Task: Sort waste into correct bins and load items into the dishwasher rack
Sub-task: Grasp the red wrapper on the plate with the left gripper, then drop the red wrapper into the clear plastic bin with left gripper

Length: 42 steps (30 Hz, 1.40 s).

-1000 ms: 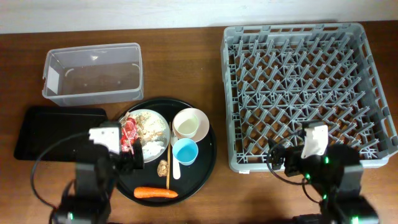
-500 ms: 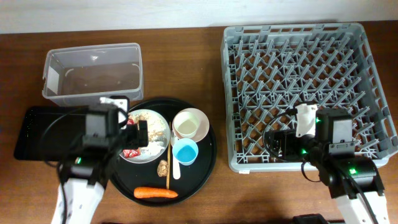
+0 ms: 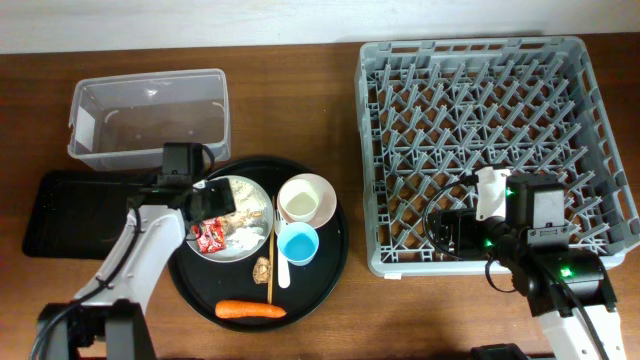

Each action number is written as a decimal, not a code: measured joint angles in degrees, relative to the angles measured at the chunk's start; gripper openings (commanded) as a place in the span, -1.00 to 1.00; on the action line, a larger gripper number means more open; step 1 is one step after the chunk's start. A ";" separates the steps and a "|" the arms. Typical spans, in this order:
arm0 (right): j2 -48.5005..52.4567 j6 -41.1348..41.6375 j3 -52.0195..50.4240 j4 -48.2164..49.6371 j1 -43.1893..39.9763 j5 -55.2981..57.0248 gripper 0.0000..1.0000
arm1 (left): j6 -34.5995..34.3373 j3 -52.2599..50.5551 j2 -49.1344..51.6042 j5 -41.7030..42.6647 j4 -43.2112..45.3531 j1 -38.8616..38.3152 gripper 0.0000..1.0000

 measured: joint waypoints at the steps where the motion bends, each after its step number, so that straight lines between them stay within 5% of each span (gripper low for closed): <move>1: 0.00 -0.04 0.00 0.02 0.00 0.02 0.97 | -0.57 0.00 0.31 -0.11 0.35 0.42 0.05; 3: 0.00 -0.04 0.00 0.02 0.00 0.02 0.97 | -1.33 0.00 0.55 -0.11 1.27 0.72 -0.18; 12: 0.00 -0.02 0.00 -0.02 0.00 0.02 0.97 | -2.10 0.00 2.86 1.11 2.03 0.72 -0.46; 19: 0.00 -0.02 0.00 -0.02 0.00 0.02 0.97 | -2.03 0.00 2.86 1.88 2.58 0.72 -0.99; 28: 0.00 -0.04 0.00 0.00 0.00 0.02 0.97 | -2.21 0.68 1.64 1.88 -0.92 0.72 -0.99; 34: 0.00 -0.04 0.00 -0.02 0.00 0.02 0.97 | -2.21 4.24 -10.62 1.86 -2.80 0.72 -0.99; 42: 0.07 -0.02 0.04 -0.15 0.00 0.04 0.97 | -2.19 5.84 -15.10 -0.02 18.91 0.72 -0.99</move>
